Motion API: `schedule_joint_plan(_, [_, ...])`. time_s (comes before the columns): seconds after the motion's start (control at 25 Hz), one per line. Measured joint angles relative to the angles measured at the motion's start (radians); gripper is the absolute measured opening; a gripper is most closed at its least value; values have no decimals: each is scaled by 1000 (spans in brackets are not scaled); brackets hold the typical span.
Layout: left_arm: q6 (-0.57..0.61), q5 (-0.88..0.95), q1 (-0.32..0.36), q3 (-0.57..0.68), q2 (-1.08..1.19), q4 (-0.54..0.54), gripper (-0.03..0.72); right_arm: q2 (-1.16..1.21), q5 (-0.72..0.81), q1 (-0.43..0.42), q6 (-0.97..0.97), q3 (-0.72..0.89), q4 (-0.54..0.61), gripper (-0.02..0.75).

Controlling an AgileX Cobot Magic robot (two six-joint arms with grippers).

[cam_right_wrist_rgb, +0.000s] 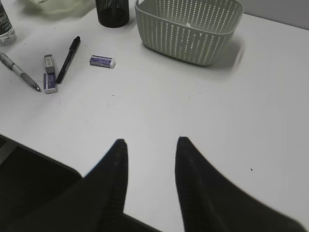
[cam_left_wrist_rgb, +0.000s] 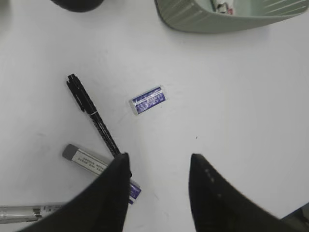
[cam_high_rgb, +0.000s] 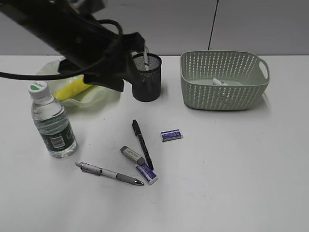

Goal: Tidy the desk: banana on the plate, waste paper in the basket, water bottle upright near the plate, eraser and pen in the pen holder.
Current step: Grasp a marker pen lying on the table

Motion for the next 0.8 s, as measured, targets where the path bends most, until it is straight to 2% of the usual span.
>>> schedule_joint_plan(0.2, [-223, 212, -40, -278, 251, 159, 316, 0, 0, 0, 0, 0, 0, 279])
schedule_joint_plan(0.32, [-326, 332, -41, -409, 383, 239, 363, 0, 0, 0, 0, 0, 0, 278])
schedule_joint_plan(0.52, [-359, 428, -41, -560, 540, 255, 442, 0, 0, 0, 0, 0, 0, 278])
schedule_joint_plan(0.8, [-393, 465, -41, -623, 673, 281, 452, 0, 0, 0, 0, 0, 0, 278])
